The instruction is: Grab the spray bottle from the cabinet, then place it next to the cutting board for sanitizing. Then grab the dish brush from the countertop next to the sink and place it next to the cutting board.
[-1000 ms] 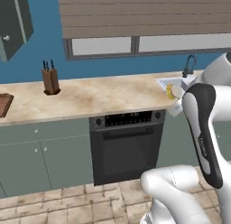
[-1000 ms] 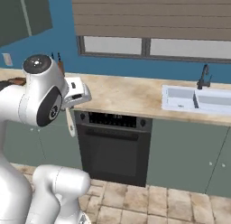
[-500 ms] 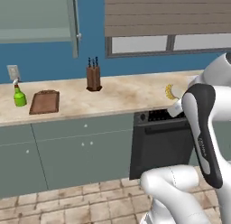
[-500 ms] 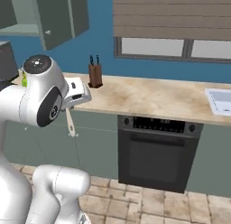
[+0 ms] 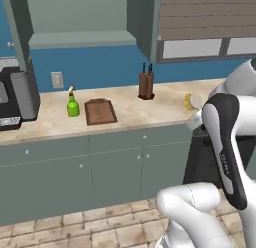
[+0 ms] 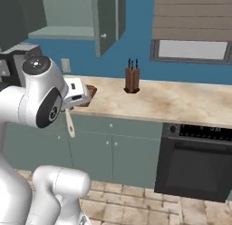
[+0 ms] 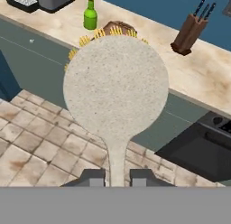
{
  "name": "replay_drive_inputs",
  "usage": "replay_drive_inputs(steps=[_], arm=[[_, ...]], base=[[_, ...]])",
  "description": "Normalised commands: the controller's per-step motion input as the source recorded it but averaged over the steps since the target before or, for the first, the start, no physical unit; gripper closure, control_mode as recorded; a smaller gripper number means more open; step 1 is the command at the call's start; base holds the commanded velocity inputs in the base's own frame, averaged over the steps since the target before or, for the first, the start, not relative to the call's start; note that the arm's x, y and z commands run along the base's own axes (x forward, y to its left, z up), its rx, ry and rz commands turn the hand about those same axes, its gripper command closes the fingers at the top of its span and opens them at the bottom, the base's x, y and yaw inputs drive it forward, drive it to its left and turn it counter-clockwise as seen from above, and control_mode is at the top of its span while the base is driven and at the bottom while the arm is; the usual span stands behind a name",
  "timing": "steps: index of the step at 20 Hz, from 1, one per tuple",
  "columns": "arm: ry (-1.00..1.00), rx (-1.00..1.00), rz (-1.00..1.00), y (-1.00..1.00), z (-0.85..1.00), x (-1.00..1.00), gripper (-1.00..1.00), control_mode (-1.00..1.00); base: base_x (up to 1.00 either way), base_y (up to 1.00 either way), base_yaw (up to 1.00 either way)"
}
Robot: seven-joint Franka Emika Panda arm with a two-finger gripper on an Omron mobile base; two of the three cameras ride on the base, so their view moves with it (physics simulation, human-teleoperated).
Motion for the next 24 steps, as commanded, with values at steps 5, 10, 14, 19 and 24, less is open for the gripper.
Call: replay_drive_inputs(steps=[5,10,14,19,24], arm=[[0.00,0.00,0.00,0.00,0.00,0.00,1.00,1.00],[0.00,0.00,0.00,0.00,0.00,0.00,1.00,1.00],[0.00,0.00,0.00,0.00,0.00,0.00,1.00,1.00],[0.00,0.00,0.00,0.00,0.00,0.00,1.00,1.00],[0.00,0.00,0.00,0.00,0.00,0.00,1.00,1.00]], base=[[0.97,1.00,-0.09],[0.95,0.50,-0.04],[0.56,-0.07,0.00],[0.80,0.16,-0.03],[0.82,0.11,-0.03]])
